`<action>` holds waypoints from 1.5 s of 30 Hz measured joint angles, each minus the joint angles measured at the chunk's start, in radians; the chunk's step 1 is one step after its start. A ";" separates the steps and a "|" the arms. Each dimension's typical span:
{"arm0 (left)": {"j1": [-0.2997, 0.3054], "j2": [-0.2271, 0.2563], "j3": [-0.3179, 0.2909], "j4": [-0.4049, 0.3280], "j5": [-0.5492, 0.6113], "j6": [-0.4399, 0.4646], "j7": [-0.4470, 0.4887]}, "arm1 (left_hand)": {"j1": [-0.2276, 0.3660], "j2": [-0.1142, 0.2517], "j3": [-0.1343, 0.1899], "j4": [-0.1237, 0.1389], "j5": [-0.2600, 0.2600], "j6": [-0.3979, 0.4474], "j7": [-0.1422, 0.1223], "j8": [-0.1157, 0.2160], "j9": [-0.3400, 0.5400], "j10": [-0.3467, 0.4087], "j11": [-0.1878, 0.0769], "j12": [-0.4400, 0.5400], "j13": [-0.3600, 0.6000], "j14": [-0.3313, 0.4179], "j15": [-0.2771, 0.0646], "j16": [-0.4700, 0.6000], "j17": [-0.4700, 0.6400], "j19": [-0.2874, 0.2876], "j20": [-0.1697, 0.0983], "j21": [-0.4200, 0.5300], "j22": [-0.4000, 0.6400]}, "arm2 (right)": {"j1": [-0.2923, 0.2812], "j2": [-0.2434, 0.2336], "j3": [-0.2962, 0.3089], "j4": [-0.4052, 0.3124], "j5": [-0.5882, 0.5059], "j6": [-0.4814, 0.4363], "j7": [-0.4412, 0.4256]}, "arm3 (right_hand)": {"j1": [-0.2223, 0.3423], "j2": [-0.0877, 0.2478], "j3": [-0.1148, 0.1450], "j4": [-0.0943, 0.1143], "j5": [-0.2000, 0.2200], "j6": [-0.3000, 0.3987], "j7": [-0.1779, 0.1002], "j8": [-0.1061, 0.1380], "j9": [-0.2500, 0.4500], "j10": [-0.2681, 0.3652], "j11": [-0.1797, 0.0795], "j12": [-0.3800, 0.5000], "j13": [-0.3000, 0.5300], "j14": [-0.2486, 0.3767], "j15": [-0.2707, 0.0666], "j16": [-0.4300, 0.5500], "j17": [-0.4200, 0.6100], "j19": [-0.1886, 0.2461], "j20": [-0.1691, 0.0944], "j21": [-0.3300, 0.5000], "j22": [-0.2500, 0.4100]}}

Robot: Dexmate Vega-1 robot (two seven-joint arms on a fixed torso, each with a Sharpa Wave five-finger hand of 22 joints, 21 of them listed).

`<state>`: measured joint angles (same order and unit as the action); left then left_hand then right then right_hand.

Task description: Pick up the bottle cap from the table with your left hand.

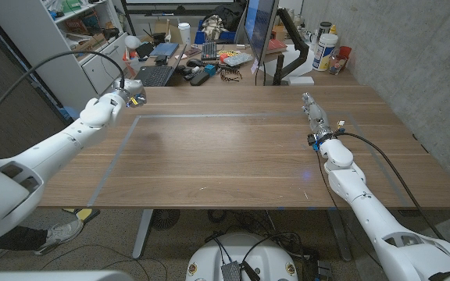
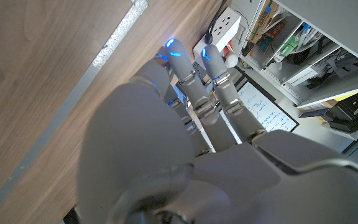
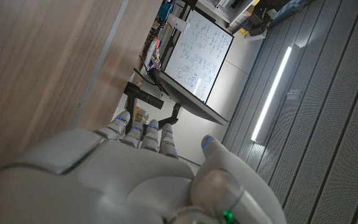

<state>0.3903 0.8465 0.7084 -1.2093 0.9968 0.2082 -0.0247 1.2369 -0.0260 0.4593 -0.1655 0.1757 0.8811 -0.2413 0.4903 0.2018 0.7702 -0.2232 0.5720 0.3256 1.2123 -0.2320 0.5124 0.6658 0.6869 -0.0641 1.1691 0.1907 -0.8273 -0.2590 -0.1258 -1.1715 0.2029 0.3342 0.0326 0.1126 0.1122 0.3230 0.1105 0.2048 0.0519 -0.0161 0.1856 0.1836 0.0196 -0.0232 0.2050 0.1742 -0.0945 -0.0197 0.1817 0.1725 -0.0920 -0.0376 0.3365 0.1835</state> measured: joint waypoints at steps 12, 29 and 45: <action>0.018 0.018 -0.031 -0.048 0.002 0.013 -0.008 | -0.001 -0.001 0.004 -0.004 -0.002 0.000 0.000 -0.004 0.001 0.003 -0.003 0.000 0.000 0.000 0.000 -0.014 0.004 -0.012 0.002 0.007 -0.005 | -0.004 -0.001 -0.004 -0.004 0.000 0.007 -0.004 | 0.000 0.000 0.000 0.000 0.003 0.000 0.000 0.000 0.000 0.000 0.000 0.000 0.000 0.000 0.000 0.000 0.000 0.000 0.000 -0.004 0.000; 0.033 0.029 -0.062 -0.095 0.004 0.030 -0.015 | -0.004 -0.004 0.008 -0.008 -0.002 0.005 -0.005 -0.008 0.001 0.004 -0.003 0.000 0.000 0.009 -0.002 -0.021 0.009 -0.022 0.003 0.007 -0.005 | -0.010 -0.001 -0.006 -0.008 0.012 0.012 -0.005 | 0.000 0.000 -0.004 -0.004 0.003 0.000 0.000 0.000 0.000 0.000 0.000 0.000 0.000 0.000 0.000 0.000 0.000 0.000 0.000 -0.008 0.000; 0.039 0.036 -0.083 -0.129 0.009 0.043 -0.022 | -0.011 -0.005 0.013 -0.012 -0.002 0.007 -0.007 -0.012 0.000 0.004 -0.003 0.000 0.000 0.016 -0.002 -0.029 0.008 -0.023 0.002 0.011 -0.005 | -0.011 -0.001 -0.006 -0.005 0.019 0.022 -0.003 | 0.000 0.000 -0.004 -0.004 0.003 0.000 0.000 0.000 0.000 0.000 0.000 0.000 0.000 0.004 0.004 0.000 0.000 0.000 0.000 -0.012 0.000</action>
<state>0.4297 0.8825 0.6253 -1.3386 1.0061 0.2515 -0.0472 1.2263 -0.0314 0.4718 -0.1778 0.1738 0.8884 -0.2482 0.4787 0.2018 0.7742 -0.2264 0.5721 0.3257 1.2285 -0.2345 0.4831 0.6742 0.6637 -0.0626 1.1803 0.1861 -0.8385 -0.2602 -0.1317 -1.1769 0.2223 0.3561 0.0292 0.1126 0.1122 0.3188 0.1063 0.2075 0.0519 -0.0161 0.1856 0.1835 0.0196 -0.0231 0.2050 0.1742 -0.0909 -0.0161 0.1817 0.1725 -0.0920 -0.0375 0.3250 0.1835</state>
